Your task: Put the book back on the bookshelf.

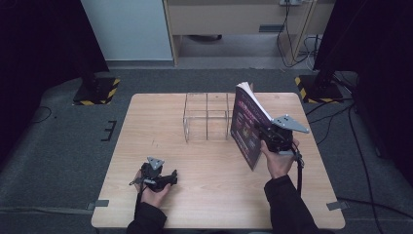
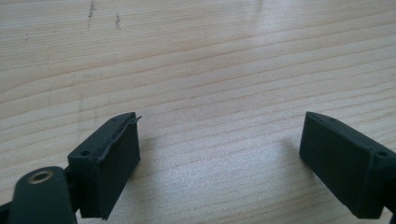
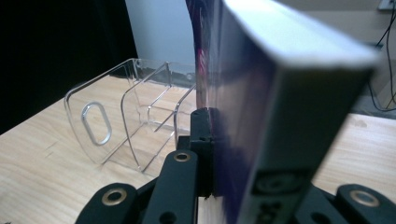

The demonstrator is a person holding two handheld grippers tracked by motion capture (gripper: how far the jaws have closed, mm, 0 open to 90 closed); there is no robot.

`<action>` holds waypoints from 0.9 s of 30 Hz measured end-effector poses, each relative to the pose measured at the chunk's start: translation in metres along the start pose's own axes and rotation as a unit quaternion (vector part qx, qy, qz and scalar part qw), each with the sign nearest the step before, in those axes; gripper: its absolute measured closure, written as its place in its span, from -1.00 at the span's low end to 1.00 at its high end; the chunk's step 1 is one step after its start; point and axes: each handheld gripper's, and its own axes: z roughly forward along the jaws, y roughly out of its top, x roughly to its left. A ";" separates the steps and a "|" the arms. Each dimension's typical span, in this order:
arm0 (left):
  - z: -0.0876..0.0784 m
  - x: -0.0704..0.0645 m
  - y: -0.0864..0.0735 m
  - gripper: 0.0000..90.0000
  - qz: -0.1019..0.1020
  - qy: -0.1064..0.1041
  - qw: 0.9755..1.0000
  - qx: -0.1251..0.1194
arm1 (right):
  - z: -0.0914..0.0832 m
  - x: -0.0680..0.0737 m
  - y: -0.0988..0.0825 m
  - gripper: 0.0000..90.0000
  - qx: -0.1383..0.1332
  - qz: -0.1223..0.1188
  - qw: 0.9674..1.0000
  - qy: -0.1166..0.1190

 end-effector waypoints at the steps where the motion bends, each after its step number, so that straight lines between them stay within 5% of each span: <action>1: 0.000 0.000 0.000 -0.75 0.000 0.000 1.000 0.000 | 0.001 0.000 0.001 0.85 -0.004 0.000 1.000 -0.002; 15: 0.000 0.000 0.000 -0.75 -0.001 -0.001 1.000 0.000 | 0.024 0.002 0.018 0.85 -0.040 0.005 0.998 -0.039; 27: 0.000 0.000 0.000 -0.75 0.000 0.000 1.000 -0.001 | 0.051 0.001 0.015 0.84 -0.043 0.003 0.996 -0.073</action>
